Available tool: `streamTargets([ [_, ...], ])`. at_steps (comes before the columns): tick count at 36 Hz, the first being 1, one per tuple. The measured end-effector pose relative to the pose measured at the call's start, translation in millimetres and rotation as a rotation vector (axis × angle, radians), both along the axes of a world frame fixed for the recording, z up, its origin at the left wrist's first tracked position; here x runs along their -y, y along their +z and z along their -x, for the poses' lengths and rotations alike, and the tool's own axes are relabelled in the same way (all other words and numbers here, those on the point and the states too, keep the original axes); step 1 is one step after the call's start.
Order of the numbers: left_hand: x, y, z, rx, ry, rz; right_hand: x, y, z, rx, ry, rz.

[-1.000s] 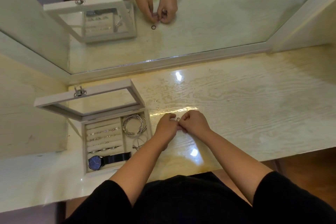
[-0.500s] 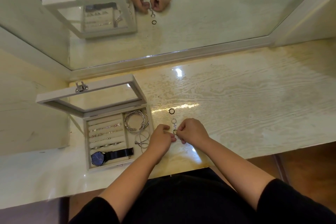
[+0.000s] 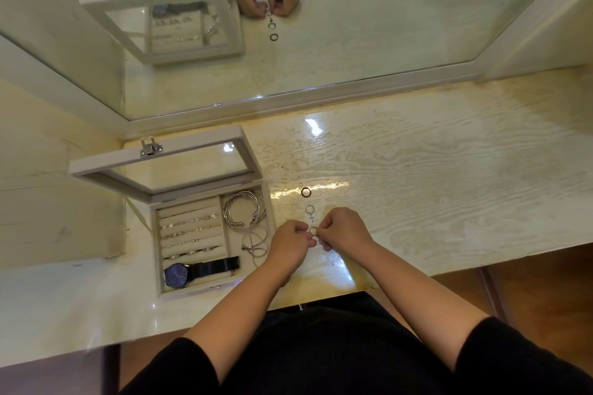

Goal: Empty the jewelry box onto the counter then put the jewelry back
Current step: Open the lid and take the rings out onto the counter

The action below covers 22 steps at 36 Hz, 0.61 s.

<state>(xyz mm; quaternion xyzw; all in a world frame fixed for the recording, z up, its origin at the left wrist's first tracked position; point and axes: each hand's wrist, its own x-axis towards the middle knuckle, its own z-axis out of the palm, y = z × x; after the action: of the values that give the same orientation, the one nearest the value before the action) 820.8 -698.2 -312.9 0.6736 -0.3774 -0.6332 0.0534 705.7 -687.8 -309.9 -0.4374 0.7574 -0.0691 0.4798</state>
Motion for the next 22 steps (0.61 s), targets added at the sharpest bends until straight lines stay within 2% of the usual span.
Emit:
streamTargets([
  [11,0,5,-3,-0.002,-0.074,0.024,0,-5,-2,0.004,-0.047,0.003],
  [15,2,11,-13,-0.060,-0.012,0.052,6,-2,-14,-0.017,-0.054,0.095],
  [22,11,27,-46,-0.068,0.156,0.193,28,10,-60,0.048,0.054,0.235],
])
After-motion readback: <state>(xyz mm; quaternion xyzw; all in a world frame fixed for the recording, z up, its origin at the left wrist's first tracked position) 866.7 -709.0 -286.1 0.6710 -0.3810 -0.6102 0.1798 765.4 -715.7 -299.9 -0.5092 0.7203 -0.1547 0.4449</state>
